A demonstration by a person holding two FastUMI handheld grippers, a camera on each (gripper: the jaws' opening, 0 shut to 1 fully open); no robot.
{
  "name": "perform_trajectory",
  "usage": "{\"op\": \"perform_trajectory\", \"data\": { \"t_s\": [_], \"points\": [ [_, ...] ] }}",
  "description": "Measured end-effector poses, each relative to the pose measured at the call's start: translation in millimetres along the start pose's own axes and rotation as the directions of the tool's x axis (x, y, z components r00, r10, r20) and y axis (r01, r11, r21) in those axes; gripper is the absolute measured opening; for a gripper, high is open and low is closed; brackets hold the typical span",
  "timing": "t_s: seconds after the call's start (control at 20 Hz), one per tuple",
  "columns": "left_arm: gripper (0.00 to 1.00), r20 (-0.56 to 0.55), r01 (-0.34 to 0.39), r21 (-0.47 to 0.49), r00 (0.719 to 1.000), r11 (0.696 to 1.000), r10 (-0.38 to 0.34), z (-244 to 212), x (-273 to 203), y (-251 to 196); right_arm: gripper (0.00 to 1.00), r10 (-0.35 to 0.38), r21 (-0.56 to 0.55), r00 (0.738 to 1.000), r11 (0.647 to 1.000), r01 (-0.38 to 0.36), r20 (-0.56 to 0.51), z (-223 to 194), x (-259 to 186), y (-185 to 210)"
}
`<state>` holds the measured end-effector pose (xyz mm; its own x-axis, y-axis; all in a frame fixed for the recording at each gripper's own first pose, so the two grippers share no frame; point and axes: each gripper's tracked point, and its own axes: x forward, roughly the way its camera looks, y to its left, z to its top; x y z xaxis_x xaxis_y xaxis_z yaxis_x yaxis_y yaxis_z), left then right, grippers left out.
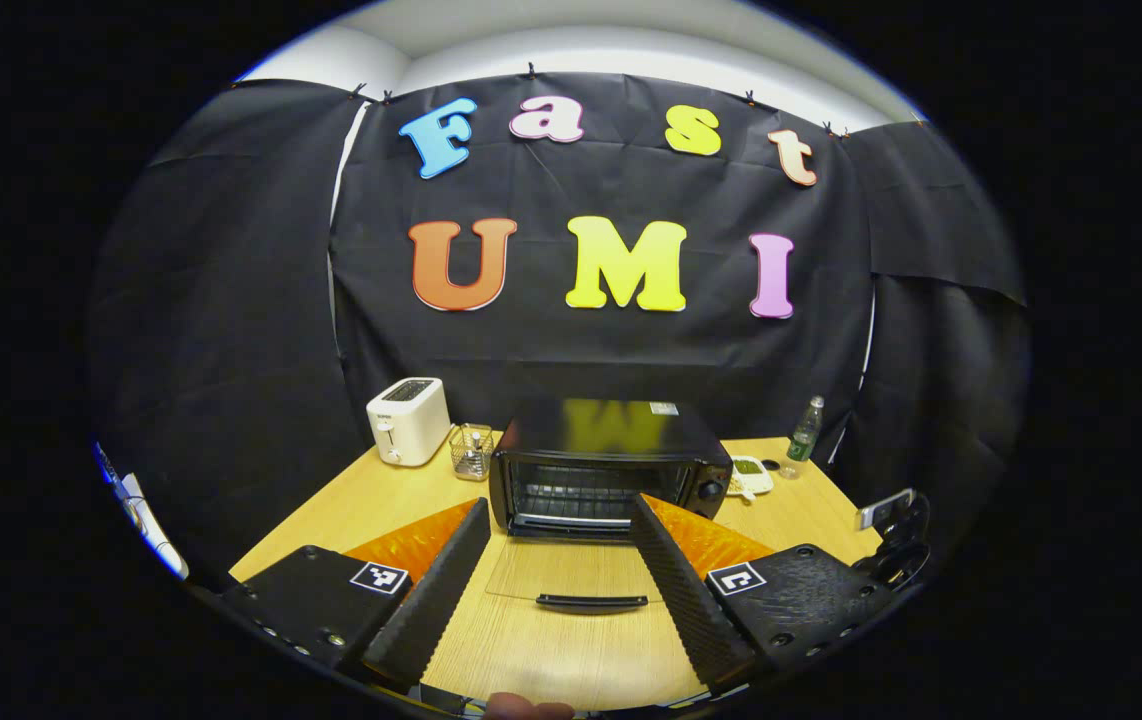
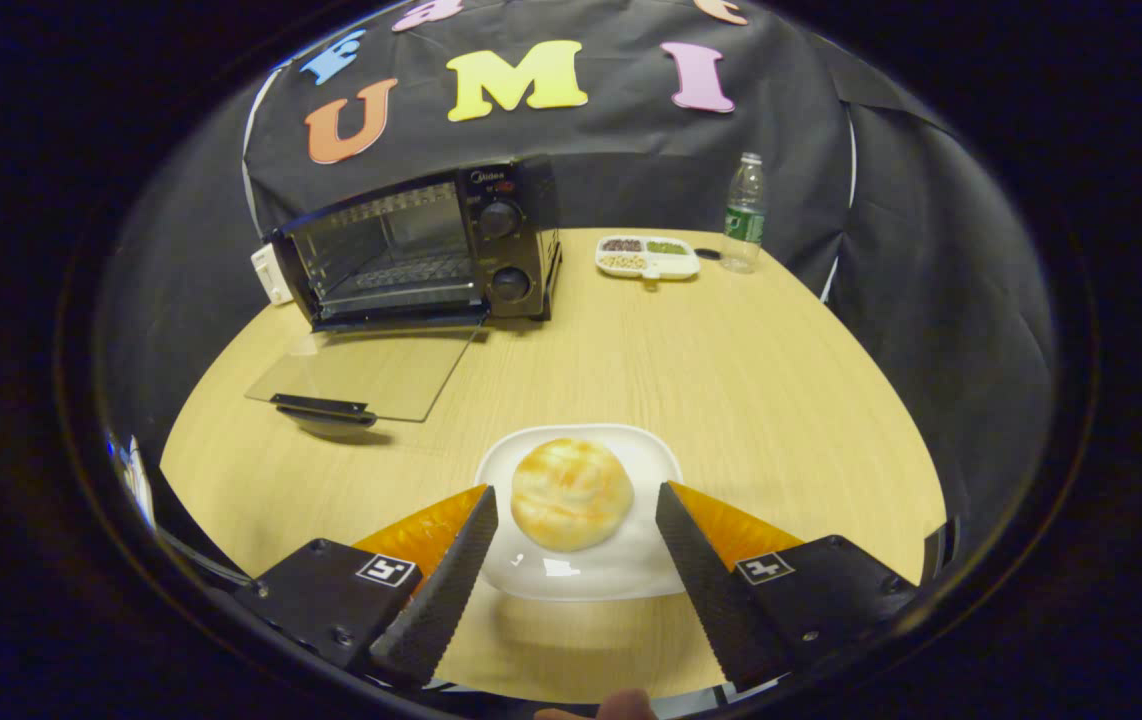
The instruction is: Open the electric oven with the left hand, put the food in, and close the electric oven.
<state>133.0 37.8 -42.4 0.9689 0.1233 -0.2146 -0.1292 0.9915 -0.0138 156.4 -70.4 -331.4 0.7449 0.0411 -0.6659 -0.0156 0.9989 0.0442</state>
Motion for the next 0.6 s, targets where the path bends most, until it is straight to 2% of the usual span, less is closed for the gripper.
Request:
{"op": "perform_trajectory", "data": {
  "t_s": [0.3,0.45,0.6],
  "points": [
    [0.93,0.045,-0.046,-0.078,0.998,0.996,0.049,37.6,26.4,-13.3,0.99,0.023,-0.002,0.997,1.0,-0.023,-0.072,-18.8,23.7,-2.8],
    [0.93,0.027,-0.043,-0.067,0.999,0.997,0.045,32.8,28.2,-16.7,0.99,0.026,-0.004,0.997,1.0,-0.027,-0.078,-20.5,26.8,-3.7],
    [0.93,0.009,-0.028,-0.051,1.0,0.998,0.028,28.3,29.0,-12.4,0.92,0.008,-0.015,0.998,1.0,-0.009,-0.069,-20.4,26.8,-4.4]
  ]
}}
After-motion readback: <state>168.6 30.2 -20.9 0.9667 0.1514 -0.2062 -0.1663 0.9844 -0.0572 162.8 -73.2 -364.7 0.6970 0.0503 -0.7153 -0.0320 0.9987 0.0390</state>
